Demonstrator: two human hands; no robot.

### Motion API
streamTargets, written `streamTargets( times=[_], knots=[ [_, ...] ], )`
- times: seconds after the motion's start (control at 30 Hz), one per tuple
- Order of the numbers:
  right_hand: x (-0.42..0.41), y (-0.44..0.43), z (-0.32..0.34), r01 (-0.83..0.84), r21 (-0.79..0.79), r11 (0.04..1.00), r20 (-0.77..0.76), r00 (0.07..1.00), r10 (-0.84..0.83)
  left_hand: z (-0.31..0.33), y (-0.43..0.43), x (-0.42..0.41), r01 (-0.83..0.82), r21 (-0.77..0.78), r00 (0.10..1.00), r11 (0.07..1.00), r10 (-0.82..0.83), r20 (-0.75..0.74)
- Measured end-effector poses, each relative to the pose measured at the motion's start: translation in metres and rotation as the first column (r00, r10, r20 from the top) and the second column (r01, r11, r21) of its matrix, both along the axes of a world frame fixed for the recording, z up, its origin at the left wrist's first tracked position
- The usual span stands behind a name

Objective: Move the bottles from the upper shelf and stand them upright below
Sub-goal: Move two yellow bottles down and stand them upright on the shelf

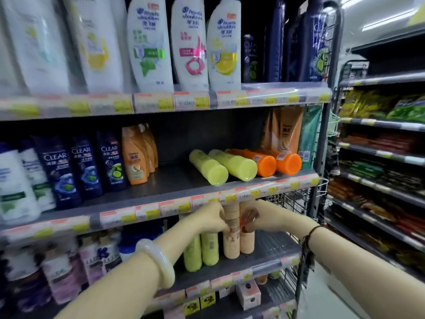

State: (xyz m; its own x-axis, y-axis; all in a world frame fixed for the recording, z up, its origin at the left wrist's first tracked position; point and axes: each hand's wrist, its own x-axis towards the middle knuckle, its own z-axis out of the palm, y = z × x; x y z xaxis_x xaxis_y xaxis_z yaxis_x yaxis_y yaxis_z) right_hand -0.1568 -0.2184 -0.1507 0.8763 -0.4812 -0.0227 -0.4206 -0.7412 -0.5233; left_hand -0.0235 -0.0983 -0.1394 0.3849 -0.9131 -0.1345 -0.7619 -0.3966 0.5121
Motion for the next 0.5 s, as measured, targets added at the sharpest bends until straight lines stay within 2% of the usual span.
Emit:
streamTargets(
  times=[0.13,0.33,0.5],
  knots=[
    [-0.001,0.01,0.041,0.013,-0.062,0.998,-0.016,1.0,-0.014,0.036,0.011,0.001,-0.03,-0.038,1.0,0.999,0.03,0.0],
    [0.005,0.012,0.104,0.027,-0.167,0.986,0.107,0.994,-0.009,0.089,0.014,0.014,-0.123,-0.153,0.992,0.981,0.119,-0.031],
    [0.018,0.001,0.131,0.083,-0.176,0.981,0.202,0.978,-0.046,0.119,0.008,0.023,-0.178,-0.214,0.984,0.96,0.172,-0.047]
  ],
)
